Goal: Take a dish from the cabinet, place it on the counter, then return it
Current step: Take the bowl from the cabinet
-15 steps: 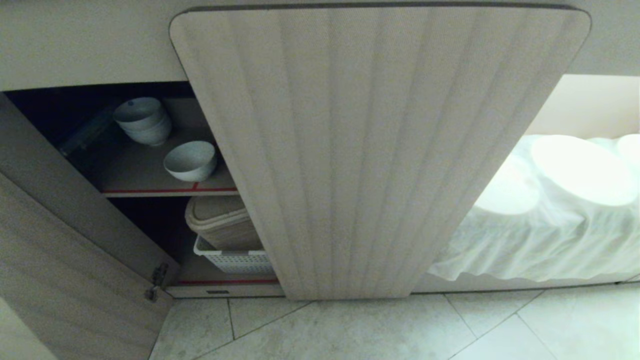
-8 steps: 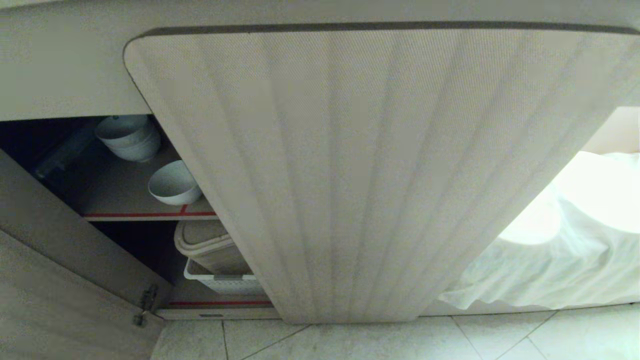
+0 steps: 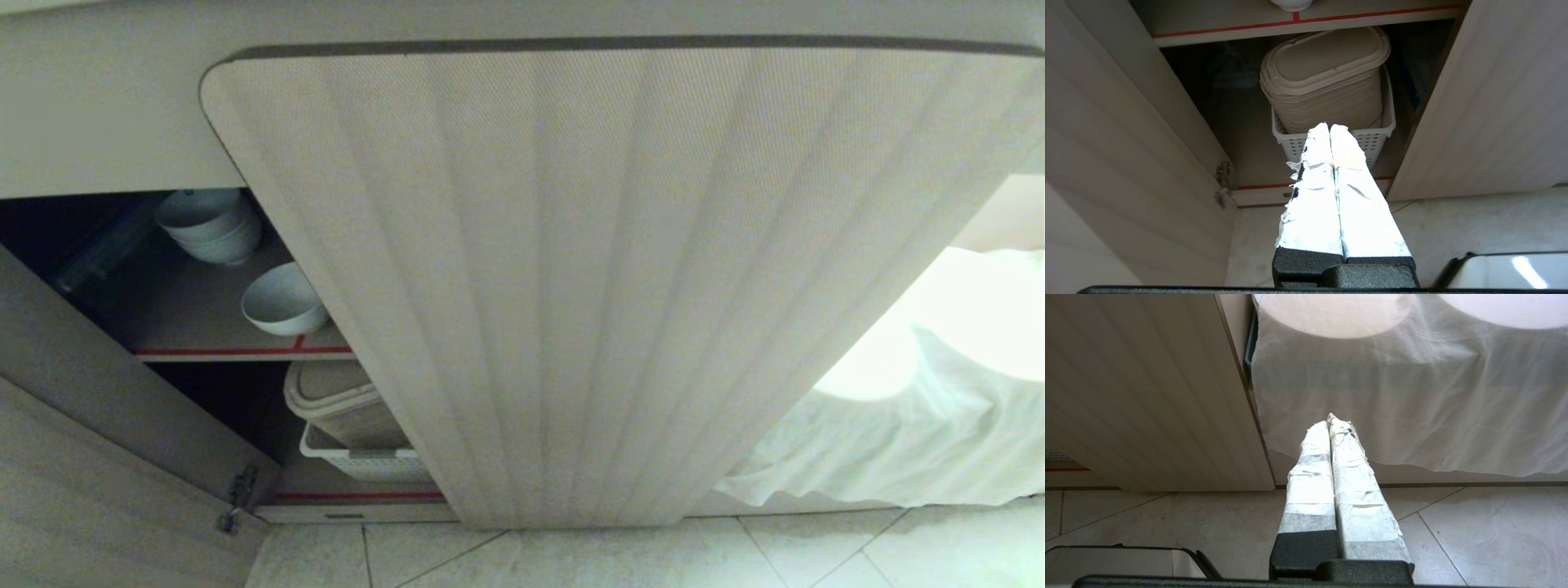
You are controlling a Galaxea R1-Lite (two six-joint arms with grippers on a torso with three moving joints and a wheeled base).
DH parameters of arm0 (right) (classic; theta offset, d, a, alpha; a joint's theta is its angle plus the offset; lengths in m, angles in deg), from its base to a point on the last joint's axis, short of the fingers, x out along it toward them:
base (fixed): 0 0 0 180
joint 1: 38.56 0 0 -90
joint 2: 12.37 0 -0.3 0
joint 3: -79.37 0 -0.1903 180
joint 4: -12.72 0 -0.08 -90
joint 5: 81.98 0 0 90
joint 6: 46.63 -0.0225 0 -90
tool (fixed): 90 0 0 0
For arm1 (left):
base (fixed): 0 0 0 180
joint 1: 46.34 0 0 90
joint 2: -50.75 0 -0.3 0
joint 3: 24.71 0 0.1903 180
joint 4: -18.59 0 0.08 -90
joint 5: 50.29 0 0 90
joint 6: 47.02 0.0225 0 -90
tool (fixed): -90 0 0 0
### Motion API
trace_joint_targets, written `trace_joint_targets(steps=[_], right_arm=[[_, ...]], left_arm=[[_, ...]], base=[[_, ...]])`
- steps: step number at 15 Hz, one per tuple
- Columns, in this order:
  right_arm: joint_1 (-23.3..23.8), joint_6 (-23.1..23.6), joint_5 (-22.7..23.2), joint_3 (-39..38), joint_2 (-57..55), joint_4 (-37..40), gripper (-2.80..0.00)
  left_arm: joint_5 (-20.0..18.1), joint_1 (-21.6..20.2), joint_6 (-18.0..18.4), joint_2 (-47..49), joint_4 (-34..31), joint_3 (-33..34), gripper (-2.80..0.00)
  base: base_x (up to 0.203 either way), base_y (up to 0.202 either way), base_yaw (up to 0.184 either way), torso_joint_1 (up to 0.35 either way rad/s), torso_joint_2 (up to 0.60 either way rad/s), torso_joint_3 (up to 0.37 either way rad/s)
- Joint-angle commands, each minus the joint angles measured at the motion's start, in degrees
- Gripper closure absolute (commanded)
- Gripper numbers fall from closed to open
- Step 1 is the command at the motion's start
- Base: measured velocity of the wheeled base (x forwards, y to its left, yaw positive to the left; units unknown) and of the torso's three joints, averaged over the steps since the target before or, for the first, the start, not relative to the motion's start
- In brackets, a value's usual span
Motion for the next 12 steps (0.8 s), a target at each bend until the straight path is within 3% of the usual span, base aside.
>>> trace_joint_targets(steps=[1,3,12], right_arm=[[0.0,0.0,0.0,0.0,0.0,0.0,0.0],[0.0,0.0,0.0,0.0,0.0,0.0,0.0],[-0.1,0.0,0.0,0.0,0.0,0.0,0.0]], left_arm=[[-0.5,0.0,2.7,0.0,0.2,0.0,0.0],[-1.2,0.0,4.8,0.0,0.3,0.0,0.0],[-1.4,0.0,4.1,0.0,-2.6,-3.4,0.0]], base=[[0.0,0.0,0.0,0.0,0.0,0.0],[0.0,0.0,0.0,0.0,0.0,0.0],[0.0,0.0,0.0,0.0,0.0,0.0]])
